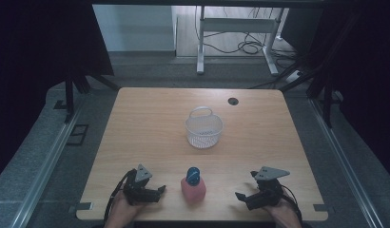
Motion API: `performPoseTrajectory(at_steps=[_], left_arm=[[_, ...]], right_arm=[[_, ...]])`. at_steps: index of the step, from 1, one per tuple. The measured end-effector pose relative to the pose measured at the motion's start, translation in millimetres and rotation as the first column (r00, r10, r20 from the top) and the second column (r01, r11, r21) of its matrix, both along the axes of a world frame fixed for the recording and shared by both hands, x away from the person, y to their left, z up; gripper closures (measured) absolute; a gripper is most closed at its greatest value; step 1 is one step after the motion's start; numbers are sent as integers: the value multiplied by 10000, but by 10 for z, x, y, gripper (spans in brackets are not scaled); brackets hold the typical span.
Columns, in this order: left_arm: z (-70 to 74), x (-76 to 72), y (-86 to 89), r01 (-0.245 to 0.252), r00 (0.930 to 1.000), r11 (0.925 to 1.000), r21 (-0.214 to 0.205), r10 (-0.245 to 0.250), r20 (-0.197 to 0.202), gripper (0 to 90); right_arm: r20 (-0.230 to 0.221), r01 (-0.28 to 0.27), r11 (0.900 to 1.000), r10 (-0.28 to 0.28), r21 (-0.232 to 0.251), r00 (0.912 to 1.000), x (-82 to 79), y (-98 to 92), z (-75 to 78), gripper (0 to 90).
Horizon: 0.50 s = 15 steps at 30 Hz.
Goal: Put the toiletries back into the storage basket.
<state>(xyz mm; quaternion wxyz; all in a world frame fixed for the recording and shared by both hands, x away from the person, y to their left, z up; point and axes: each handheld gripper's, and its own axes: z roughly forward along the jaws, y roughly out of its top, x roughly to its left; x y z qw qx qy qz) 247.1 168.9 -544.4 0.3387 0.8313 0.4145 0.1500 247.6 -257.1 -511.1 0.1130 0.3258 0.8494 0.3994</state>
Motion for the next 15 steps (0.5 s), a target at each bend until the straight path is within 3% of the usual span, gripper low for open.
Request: performPoseTrajectory(at_steps=[15], left_arm=[[0,0,0,-5,10000,10000,-1,5,-2,103]], right_arm=[[2,-571,9980,571,256,9984,-19,115,93,0]])
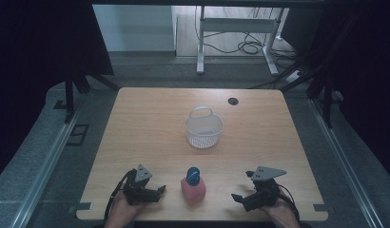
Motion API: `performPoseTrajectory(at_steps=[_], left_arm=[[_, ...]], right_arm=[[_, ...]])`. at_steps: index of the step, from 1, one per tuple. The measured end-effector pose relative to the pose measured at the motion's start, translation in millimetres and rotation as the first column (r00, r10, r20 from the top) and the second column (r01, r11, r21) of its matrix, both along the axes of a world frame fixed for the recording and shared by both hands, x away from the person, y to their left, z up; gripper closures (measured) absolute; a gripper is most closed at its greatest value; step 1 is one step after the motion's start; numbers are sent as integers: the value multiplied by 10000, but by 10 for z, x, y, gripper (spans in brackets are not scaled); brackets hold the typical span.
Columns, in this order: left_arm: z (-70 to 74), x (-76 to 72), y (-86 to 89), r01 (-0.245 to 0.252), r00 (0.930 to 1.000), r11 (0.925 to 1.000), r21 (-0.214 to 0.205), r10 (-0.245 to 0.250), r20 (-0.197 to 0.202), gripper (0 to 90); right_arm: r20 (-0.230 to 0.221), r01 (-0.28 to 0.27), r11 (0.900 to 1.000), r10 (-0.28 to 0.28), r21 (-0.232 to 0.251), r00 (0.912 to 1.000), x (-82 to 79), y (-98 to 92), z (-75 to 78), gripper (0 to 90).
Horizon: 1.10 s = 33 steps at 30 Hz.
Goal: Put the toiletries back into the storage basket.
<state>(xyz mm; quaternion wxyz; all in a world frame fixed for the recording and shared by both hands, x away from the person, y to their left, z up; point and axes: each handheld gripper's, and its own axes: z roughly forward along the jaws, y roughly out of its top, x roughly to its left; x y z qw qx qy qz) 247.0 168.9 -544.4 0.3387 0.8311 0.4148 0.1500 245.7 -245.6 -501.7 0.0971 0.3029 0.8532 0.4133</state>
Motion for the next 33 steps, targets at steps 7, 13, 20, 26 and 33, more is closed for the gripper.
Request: performPoseTrajectory(at_steps=[7,13,20,26,33], left_arm=[[0,0,0,-2,10000,10000,1,2,-2,103],[0,0,0,2,10000,10000,4,-2,-2,103],[1,0,1,3,10000,10000,11,-3,1,103],[0,0,1,6,10000,10000,11,-6,1,103],[1,0,1,9,10000,10000,13,-9,-1,103]], right_arm=[[-12,-210,9995,211,221,9998,-2,74,89,0],[-20,-482,9988,482,61,9988,-6,157,133,0],[-157,-694,9973,698,245,9974,2,246,181,0],[-148,-873,9954,879,383,9960,20,339,242,0],[31,-1006,9939,1006,446,9949,22,445,313,11]])
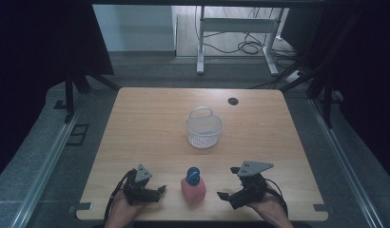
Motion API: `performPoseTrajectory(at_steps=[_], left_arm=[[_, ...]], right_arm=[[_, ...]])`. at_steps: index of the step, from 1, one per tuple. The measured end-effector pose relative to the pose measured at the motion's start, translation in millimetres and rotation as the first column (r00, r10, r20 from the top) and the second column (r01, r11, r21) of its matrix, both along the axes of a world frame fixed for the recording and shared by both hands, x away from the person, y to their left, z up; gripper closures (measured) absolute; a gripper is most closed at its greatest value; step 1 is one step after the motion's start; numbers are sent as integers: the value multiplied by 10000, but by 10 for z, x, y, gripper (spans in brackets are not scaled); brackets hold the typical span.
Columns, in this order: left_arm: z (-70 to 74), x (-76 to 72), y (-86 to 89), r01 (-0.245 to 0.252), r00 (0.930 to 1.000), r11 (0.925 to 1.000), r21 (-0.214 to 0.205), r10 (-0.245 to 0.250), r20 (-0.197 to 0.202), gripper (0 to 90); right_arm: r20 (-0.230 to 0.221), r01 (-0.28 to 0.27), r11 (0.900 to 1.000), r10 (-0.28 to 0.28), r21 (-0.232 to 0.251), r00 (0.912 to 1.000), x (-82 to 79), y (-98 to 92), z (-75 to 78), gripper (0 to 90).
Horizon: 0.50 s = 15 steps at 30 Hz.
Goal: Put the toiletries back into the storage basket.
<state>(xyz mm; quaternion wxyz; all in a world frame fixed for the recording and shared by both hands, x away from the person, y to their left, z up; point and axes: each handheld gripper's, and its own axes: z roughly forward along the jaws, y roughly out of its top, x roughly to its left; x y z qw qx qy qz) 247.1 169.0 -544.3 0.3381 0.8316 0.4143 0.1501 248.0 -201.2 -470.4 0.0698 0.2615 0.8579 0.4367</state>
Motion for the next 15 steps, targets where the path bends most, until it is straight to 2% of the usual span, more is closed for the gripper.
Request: performPoseTrajectory(at_steps=[15], left_arm=[[1,0,2,10,10000,10000,30,-10,-4,103]], right_arm=[[60,-717,9969,716,321,9974,34,239,133,116]])
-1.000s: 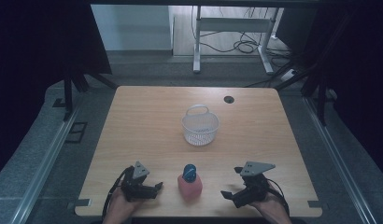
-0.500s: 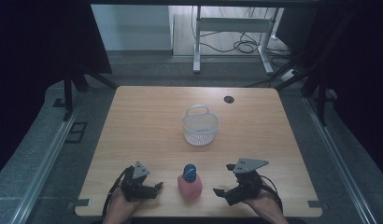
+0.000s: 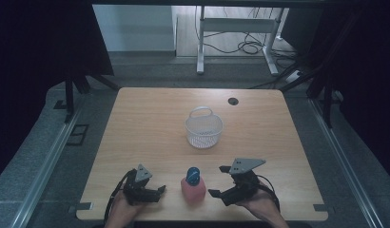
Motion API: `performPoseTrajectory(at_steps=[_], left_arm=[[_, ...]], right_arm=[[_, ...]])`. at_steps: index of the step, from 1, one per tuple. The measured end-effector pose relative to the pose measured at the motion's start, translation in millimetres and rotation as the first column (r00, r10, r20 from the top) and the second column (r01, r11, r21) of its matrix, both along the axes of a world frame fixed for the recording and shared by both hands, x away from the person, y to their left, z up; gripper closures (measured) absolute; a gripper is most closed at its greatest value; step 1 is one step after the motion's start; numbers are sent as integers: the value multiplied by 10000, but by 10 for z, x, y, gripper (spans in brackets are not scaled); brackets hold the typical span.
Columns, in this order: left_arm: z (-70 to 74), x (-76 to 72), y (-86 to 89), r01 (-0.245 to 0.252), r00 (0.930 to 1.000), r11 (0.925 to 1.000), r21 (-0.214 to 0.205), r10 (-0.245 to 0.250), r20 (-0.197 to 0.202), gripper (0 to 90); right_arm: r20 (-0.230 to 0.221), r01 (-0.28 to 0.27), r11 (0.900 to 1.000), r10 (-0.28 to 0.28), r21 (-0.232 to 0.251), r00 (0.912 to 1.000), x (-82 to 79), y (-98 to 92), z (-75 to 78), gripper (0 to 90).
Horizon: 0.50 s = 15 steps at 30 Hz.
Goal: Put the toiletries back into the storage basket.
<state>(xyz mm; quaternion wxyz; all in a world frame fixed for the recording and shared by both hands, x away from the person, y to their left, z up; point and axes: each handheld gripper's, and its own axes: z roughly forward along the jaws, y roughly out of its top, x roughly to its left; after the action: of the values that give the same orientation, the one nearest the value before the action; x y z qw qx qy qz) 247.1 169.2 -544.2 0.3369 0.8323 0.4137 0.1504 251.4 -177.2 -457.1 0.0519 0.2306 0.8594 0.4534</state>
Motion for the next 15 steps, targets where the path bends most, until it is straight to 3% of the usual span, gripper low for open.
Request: performPoseTrajectory(at_steps=[15], left_arm=[[1,0,1,17,10000,10000,4,-17,-17,103]], right_arm=[[-28,-668,9976,669,188,9978,46,241,90,254]])
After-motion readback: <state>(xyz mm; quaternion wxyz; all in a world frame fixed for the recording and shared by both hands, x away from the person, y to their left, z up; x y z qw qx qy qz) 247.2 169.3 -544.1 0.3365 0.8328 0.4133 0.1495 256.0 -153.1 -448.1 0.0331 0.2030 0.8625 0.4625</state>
